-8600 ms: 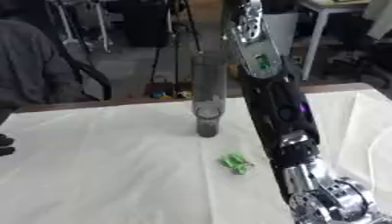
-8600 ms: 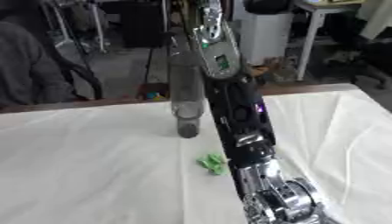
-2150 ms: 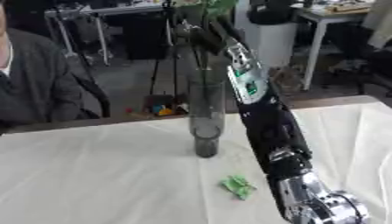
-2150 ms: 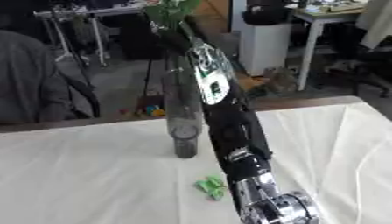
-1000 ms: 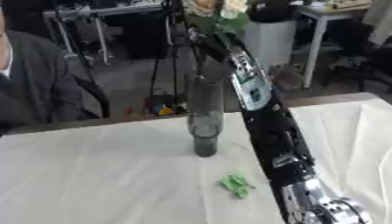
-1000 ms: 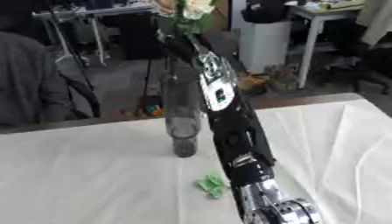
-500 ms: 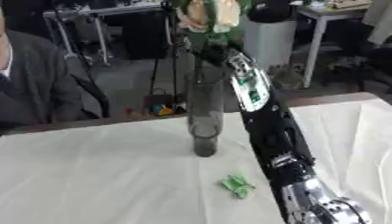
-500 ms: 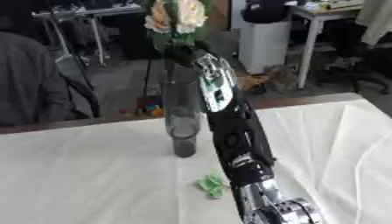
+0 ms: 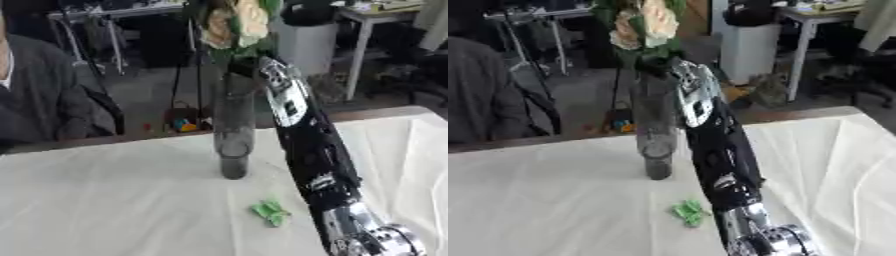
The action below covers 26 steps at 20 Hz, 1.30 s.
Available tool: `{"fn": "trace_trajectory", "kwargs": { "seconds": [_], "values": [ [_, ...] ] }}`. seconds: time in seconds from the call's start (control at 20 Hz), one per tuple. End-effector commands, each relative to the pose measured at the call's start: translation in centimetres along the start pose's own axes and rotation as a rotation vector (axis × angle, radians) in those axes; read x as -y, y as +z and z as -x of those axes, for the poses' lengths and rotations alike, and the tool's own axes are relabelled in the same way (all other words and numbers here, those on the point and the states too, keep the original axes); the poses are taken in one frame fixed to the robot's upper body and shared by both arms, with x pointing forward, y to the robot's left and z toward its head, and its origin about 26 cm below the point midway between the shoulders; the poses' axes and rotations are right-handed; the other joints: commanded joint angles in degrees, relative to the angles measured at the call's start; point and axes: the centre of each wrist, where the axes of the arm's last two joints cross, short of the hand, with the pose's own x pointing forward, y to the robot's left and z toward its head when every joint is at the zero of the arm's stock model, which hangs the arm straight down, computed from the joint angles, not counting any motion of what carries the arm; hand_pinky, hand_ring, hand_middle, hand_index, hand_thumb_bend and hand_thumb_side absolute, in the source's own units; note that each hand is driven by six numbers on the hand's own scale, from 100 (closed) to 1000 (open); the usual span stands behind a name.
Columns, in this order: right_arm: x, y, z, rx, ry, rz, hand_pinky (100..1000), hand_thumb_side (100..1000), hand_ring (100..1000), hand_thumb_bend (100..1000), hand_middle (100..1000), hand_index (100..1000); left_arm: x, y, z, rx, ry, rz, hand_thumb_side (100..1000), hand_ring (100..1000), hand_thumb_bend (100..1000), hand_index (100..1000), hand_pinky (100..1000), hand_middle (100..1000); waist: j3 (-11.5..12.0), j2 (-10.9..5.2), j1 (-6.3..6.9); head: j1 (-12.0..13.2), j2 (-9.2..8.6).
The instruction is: Arrange flowers into the vase.
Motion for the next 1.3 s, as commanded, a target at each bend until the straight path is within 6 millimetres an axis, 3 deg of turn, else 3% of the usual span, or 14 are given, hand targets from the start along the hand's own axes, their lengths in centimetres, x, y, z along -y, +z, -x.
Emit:
{"fn": "trace_trajectory", "kwargs": {
  "seconds": [0.05,0.9,1.3],
  "values": [
    [2.2,-0.4,-0.8,0.017,0.041,0.02,789,883,790,152,822,571,-0.6,-0.3,-0.8,0.018,-0.033,0.006,943,711,610,765,761,621,0.0,-0.66,0.01,-0.1,0.34],
    [2.3,-0.4,-0.3,-0.021,0.033,-0.124,794,928,781,136,807,551,-0.7,-0.1,-0.7,0.012,-0.035,0.005,945,710,611,765,761,620,-0.4,-0.84,-0.24,-0.2,0.46],
    [1.2,0.3,1.1,-0.067,0.097,-0.174,860,878,847,236,886,718,-0.8,0.0,-0.7,0.01,-0.037,0.004,947,710,609,765,761,620,-0.7,-0.73,-0.11,-0.2,0.53]
  ]
}}
